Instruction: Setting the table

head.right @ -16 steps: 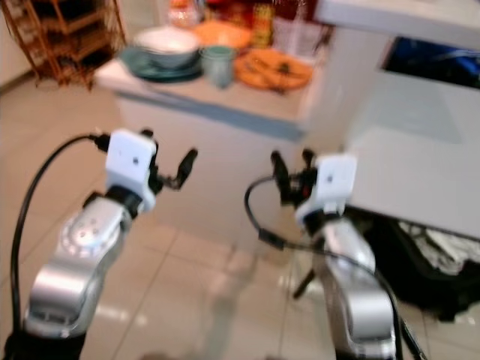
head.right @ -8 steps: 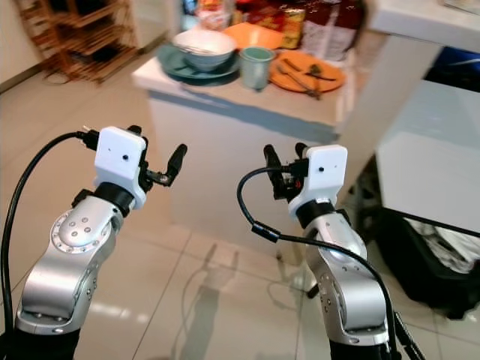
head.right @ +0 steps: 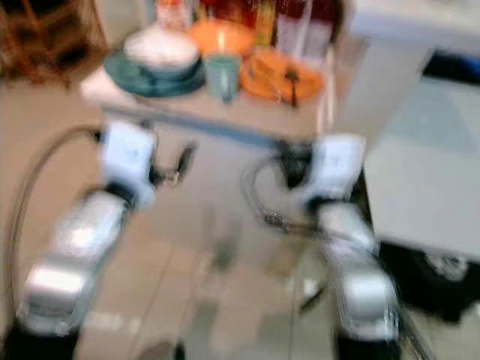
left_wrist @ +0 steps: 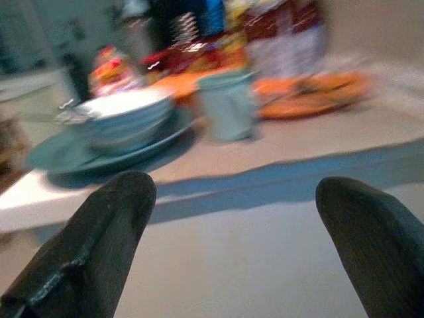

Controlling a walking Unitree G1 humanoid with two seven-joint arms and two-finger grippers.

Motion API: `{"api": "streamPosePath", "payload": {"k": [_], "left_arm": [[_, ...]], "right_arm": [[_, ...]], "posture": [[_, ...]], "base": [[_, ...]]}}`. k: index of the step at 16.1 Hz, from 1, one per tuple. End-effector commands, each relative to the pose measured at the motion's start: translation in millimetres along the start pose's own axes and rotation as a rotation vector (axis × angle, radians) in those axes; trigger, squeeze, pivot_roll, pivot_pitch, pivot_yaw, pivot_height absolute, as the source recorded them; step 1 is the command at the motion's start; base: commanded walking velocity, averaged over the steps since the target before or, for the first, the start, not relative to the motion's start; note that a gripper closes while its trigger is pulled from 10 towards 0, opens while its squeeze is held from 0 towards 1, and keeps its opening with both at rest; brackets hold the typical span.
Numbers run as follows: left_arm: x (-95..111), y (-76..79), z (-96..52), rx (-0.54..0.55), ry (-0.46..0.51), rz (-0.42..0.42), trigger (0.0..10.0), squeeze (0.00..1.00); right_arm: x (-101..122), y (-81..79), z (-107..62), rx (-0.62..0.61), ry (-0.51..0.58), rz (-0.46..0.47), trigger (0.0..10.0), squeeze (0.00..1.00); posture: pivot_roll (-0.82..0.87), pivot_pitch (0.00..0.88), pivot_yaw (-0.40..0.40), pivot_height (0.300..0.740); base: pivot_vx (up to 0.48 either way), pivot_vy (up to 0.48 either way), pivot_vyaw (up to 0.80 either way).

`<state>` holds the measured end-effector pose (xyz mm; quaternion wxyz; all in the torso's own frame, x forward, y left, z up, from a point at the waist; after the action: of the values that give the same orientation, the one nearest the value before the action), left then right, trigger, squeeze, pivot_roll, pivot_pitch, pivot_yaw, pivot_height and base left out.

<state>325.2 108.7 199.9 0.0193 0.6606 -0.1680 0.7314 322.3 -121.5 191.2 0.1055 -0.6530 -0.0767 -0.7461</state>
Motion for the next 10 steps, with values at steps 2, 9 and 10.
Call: {"api": "streamPosePath", "payload": {"k": [2, 9, 10], "left_arm": [[8.0, 11.1, 1.4, -0.033, 0.028, -0.009, 10.0, 0.00], [8.1, 11.5, 1.1, -0.037, 0.028, -0.007, 10.0, 0.00], [8.1, 12.0, 1.0, -0.038, 0.028, -0.007, 10.0, 0.00]], "right_arm": [[0.2, 15.3, -3.8, -0.034, -0.010, -0.025, 10.0, 0.00], [2.3, 15.7, -3.1, -0.023, -0.006, -0.002, 10.0, 0.00], [2.2, 16.0, -3.2, -0.024, -0.006, -0.003, 10.0, 0.00]], "posture": [[0.05, 0.045, -0.046, 0.740], [0.05, 0.045, -0.046, 0.740], [0.05, 0.044, -0.045, 0.740]], "base": [[0.428, 0.000, 0.00], [0.429, 0.000, 0.00], [0.428, 0.000, 0.00]]}}
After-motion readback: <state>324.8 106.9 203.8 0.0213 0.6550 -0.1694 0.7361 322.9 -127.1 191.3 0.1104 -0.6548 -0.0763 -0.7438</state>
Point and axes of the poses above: a point about 5 cm out from each wrist's last joint towards the gripper, its own z axis pointing out of the wrist towards the gripper, its own x axis along the axis of the wrist's last joint, y = z × x, the point moved 5 cm from there along z, pointing out of the wrist towards the gripper, and after that the axes turned 2 degrees about -z, right-handed, at the moved point
